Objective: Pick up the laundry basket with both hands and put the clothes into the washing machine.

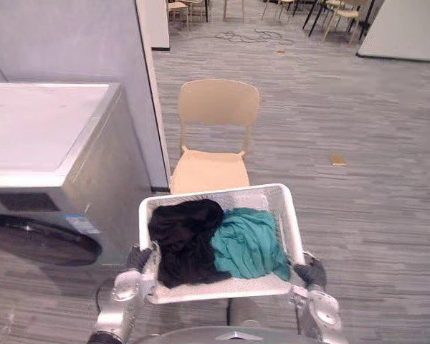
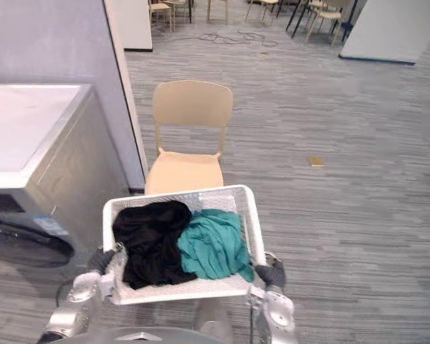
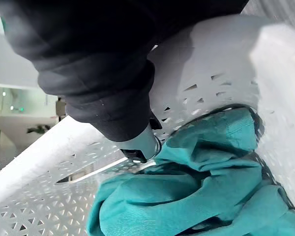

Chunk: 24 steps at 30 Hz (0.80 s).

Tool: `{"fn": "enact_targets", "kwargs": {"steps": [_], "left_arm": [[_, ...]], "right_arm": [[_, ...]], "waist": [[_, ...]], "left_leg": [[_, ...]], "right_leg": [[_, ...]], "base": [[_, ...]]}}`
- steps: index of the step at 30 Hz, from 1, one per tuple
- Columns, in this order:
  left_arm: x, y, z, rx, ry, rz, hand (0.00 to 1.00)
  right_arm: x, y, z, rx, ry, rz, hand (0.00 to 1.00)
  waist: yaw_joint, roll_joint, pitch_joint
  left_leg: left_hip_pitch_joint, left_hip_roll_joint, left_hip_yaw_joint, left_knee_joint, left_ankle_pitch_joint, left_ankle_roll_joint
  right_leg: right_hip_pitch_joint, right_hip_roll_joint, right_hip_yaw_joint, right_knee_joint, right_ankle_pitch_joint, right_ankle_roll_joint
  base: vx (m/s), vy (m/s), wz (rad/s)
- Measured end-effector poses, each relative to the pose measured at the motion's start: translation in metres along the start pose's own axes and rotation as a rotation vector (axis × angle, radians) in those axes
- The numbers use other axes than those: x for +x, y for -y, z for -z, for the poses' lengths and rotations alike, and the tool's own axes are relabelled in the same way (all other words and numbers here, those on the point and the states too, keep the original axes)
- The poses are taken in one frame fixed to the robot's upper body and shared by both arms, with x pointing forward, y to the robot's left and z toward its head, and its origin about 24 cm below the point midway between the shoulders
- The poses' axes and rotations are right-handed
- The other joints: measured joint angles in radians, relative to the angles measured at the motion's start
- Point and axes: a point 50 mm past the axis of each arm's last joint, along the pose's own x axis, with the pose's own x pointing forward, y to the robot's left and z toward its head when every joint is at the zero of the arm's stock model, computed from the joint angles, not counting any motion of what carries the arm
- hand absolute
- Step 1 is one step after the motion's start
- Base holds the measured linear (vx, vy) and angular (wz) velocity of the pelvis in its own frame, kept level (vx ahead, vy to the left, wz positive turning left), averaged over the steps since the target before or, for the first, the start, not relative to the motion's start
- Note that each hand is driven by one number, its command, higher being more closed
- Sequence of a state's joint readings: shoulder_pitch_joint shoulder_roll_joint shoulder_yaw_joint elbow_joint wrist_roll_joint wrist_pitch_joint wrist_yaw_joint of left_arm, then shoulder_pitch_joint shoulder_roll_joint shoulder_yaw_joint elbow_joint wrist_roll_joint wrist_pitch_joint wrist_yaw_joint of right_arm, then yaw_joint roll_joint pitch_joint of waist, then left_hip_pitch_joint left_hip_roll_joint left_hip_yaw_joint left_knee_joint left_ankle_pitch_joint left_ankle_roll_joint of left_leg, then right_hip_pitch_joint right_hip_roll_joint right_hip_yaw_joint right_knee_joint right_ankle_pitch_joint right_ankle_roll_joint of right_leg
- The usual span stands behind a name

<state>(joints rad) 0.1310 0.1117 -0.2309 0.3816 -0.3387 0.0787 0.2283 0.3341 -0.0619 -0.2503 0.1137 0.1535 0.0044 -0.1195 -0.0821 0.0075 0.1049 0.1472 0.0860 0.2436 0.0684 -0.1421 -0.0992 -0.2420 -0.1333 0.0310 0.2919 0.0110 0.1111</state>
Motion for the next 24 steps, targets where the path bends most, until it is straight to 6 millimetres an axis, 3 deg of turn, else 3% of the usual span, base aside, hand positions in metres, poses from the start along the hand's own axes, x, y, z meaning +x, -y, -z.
{"fn": "enact_targets", "kwargs": {"steps": [2, 4, 6, 9, 11, 12, 14, 16, 18, 19, 20, 21, 23, 24], "left_arm": [[0.001, 0.014, -0.002, -0.007, 0.008, 0.034, 1.00], [0.004, 0.019, -0.011, 0.001, 0.035, 0.048, 1.00], [0.012, 0.025, -0.033, 0.022, 0.097, 0.073, 1.00], [0.026, 0.033, -0.085, 0.070, 0.245, 0.099, 1.00], [0.032, 0.042, -0.135, 0.102, 0.377, 0.110, 1.00], [0.033, 0.043, -0.147, 0.111, 0.405, 0.107, 1.00], [0.038, 0.045, -0.195, 0.132, 0.502, 0.091, 1.00], [0.039, 0.045, -0.223, 0.134, 0.549, 0.085, 1.00], [0.040, 0.043, -0.268, 0.143, 0.608, 0.060, 1.00], [0.040, 0.044, -0.272, 0.146, 0.612, 0.057, 1.00], [0.038, 0.044, -0.295, 0.170, 0.641, 0.034, 1.00], [0.037, 0.044, -0.304, 0.179, 0.651, 0.023, 1.00], [0.031, 0.040, -0.331, 0.200, 0.687, -0.016, 1.00], [0.023, 0.034, -0.355, 0.215, 0.726, -0.054, 1.00]], "right_arm": [[-0.001, 0.012, -0.004, -0.013, 0.016, 0.035, 1.00], [0.002, 0.015, -0.010, -0.020, 0.036, 0.037, 1.00], [0.011, 0.008, -0.023, -0.010, 0.086, 0.021, 1.00], [0.036, -0.007, -0.071, -0.020, 0.244, -0.026, 1.00], [0.053, -0.022, -0.125, -0.024, 0.408, -0.056, 1.00], [0.055, -0.025, -0.136, -0.019, 0.442, -0.063, 1.00], [0.059, -0.041, -0.177, -0.019, 0.559, -0.098, 1.00], [0.060, -0.049, -0.196, 0.006, 0.610, -0.117, 1.00], [0.063, -0.066, -0.228, 0.035, 0.670, -0.138, 1.00], [0.064, -0.067, -0.231, 0.038, 0.675, -0.137, 1.00], [0.069, -0.076, -0.248, 0.064, 0.685, -0.138, 1.00], [0.071, -0.080, -0.254, 0.066, 0.689, -0.140, 1.00], [0.074, -0.093, -0.277, 0.083, 0.703, -0.157, 1.00], [0.072, -0.106, -0.298, 0.101, 0.723, -0.174, 1.00]], "waist": [[-0.006, 0.027, 0.006], [-0.004, 0.025, 0.009], [-0.015, 0.015, 0.046], [-0.012, -0.011, 0.109], [-0.009, -0.008, 0.169], [-0.008, -0.005, 0.178], [0.000, -0.001, 0.202], [0.004, 0.003, 0.224], [0.008, 0.010, 0.252], [0.008, 0.010, 0.253], [0.010, 0.010, 0.257], [0.011, 0.010, 0.264], [0.014, 0.011, 0.289], [0.015, 0.011, 0.317]], "left_leg": [[-0.011, 0.009, -0.007, -0.003, 0.006, -0.005], [-0.036, 0.009, -0.018, -0.002, 0.019, -0.014], [-0.052, 0.005, -0.029, -0.001, 0.032, -0.015], [-0.149, -0.008, -0.026, 0.014, 0.040, -0.015], [-0.228, -0.010, -0.019, 0.053, 0.041, -0.013], [-0.246, -0.008, -0.018, 0.059, 0.040, -0.012], [-0.312, 0.001, -0.003, 0.082, 0.043, -0.017], [-0.337, 0.010, 0.003, 0.093, 0.045, -0.020], [-0.376, 0.019, 0.024, 0.109, 0.046, -0.024], [-0.382, 0.019, 0.030, 0.111, 0.046, -0.024], [-0.419, 0.021, 0.047, 0.127, 0.046, -0.024], [-0.428, 0.021, 0.055, 0.130, 0.046, -0.024], [-0.459, 0.027, 0.082, 0.154, 0.038, -0.026], [-0.492, 0.036, 0.102, 0.186, 0.023, -0.027]], "right_leg": [[-0.017, 0.004, -0.021, 0.007, -0.001, -0.004], [-0.040, 0.003, -0.025, 0.025, -0.005, -0.006], [-0.047, -0.003, -0.040, 0.027, -0.001, -0.010], [-0.136, -0.019, -0.035, 0.019, 0.037, -0.013], [-0.185, -0.023, -0.023, -0.019, 0.081, -0.015], [-0.199, -0.022, -0.021, -0.025, 0.090, -0.016], [-0.259, -0.021, -0.017, -0.029, 0.112, -0.031], [-0.281, -0.016, -0.018, -0.026, 0.119, -0.035], [-0.323, -0.012, -0.013, -0.022, 0.129, -0.040], [-0.330, -0.012, -0.011, -0.023, 0.132, -0.040], [-0.366, -0.011, 0.001, -0.026, 0.144, -0.041], [-0.376, -0.010, 0.007, -0.028, 0.149, -0.039], [-0.404, -0.004, 0.025, -0.042, 0.167, -0.040], [-0.427, 0.004, 0.040, -0.057, 0.184, -0.039]], "base": [[0.18, -0.054, 0.13], [0.11, -0.057, 0.16], [0.01, -0.057, 0.24], [-0.12, -0.030, 0.09], [-0.16, -0.025, -0.02], [-0.14, -0.036, -0.08], [-0.11, -0.073, -0.04], [-0.03, -0.081, -0.02], [-0.02, -0.085, -0.07], [-0.02, -0.052, -0.13], [0.00, -0.037, -0.11], [0.00, -0.042, -0.20], [-0.01, -0.039, -0.26], [-0.01, -0.043, -0.27]]}}
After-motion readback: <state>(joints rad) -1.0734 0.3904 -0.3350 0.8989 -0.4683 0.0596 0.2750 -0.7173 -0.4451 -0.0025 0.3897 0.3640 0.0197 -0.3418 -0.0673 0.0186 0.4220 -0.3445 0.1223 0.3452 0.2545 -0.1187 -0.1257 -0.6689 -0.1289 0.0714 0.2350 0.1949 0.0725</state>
